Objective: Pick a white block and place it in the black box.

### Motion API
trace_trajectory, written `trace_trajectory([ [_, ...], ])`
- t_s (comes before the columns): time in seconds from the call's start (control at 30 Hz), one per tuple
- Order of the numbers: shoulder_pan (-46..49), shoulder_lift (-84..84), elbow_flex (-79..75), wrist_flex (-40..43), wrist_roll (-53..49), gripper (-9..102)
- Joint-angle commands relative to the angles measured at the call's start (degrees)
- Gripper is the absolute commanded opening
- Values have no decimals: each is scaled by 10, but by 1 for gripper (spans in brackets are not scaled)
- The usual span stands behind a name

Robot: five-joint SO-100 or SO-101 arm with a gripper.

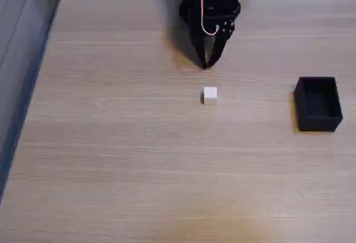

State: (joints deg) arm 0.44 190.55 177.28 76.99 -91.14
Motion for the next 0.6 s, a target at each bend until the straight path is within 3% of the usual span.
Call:
trace_trajectory([
  [0.0,11,4,8,2,-6,0],
  [0.57,9,4,8,2,-3,0],
])
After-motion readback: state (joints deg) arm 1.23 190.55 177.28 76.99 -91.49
